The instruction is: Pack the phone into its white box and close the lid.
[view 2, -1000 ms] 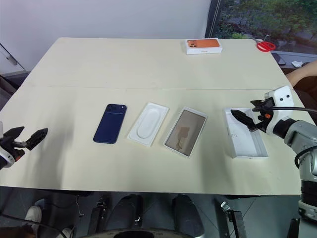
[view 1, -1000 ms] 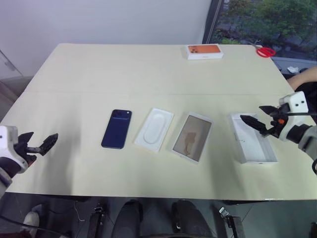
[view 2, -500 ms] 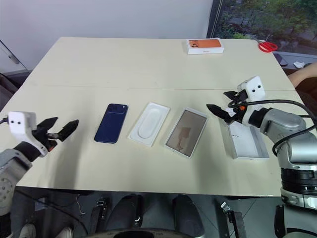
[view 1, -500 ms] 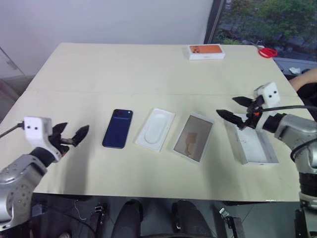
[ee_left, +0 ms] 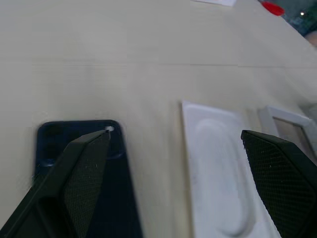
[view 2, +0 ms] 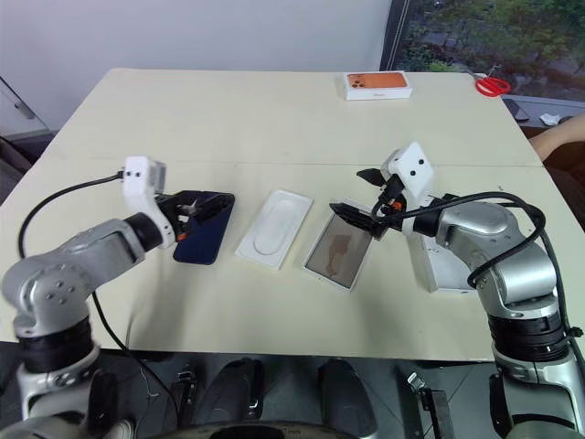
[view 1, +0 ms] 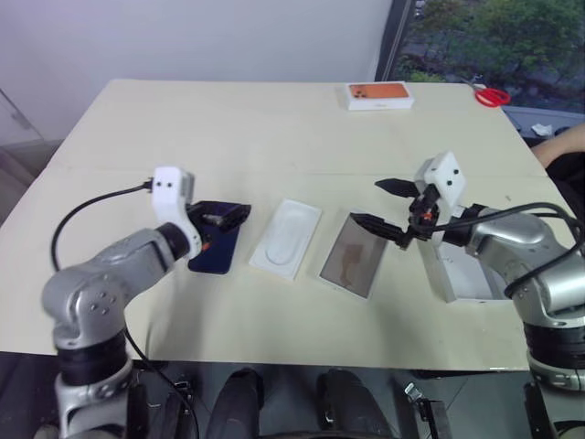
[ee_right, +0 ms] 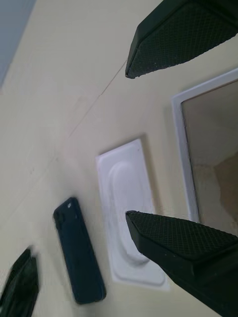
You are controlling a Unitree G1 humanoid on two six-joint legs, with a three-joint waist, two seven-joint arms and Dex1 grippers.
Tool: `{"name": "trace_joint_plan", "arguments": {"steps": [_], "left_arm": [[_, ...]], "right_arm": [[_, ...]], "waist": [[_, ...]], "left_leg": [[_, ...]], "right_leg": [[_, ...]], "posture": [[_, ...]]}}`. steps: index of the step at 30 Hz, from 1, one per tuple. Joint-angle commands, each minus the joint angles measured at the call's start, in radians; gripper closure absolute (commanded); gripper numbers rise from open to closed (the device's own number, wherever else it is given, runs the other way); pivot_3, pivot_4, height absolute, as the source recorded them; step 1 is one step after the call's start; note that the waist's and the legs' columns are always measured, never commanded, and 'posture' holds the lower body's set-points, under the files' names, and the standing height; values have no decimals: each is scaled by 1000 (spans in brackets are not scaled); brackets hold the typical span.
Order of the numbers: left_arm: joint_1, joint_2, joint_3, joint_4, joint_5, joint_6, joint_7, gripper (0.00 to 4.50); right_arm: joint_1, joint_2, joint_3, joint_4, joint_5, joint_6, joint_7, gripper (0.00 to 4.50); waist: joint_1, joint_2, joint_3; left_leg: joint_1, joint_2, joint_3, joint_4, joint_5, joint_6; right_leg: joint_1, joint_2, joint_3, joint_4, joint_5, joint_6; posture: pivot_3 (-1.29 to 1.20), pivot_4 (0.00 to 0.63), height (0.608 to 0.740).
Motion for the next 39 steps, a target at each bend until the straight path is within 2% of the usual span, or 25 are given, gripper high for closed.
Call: {"name": "trace_joint_plan", "arguments": {"steps": [1,5,10,14,21,24,31,34,39], "left_arm": [[-122,-52,2,103,23,137,85,49],[-243,-136,32,232,89,277,139,49],[-293,-139,18,313,128,301,167,49],[-295,-118,-37,376,43,301,150,49],[-253,-19,-148,411,-96,301,172,49],[-238,-17,-136,409,-128,301,201,895],[-229,-14,-96,416,-179,301,245,4430],[-228,-15,-57,424,-206,301,257,4474],[-268,-67,151,453,-267,301,289,4474]], "right_arm": [[7,22,-21,-75,34,21,-39,33],[51,29,-35,-110,45,36,-69,33],[75,38,-69,-131,82,55,-99,33],[106,29,-76,-159,95,62,-104,33],[110,35,-78,-156,89,53,-128,33],[115,29,-73,-156,88,51,-127,0],[179,-61,-51,-167,64,31,-48,0],[186,-74,-56,-169,67,27,-30,0],[191,-77,-65,-168,61,26,-26,0]], "waist": [[-2,0,0],[0,0,0],[-5,0,0],[-1,0,0],[-2,0,0],[-1,0,0],[1,0,0],[0,0,0],[0,0,0]], "left_leg": [[0,0,0,0,0,0],[0,0,0,0,0,0],[0,0,1,1,0,0],[0,0,0,0,1,-1],[0,0,0,0,1,-2],[0,0,0,-1,1,-2],[0,-1,0,0,2,-3],[0,-1,0,0,2,-4],[0,-1,0,0,2,-4]], "right_leg": [[0,0,0,0,0,0],[0,0,0,0,0,0],[-1,0,1,1,0,0],[-1,0,1,1,0,0],[-1,-1,1,1,0,0],[-1,-1,1,1,0,0],[-1,-1,1,0,0,0],[0,-1,1,1,0,0],[-1,-1,1,1,0,0]], "posture": [[0,150,740],[0,150,740],[0,150,740],[0,150,740],[0,150,740],[0,150,740],[0,150,740],[0,150,740],[0,150,740]]}}
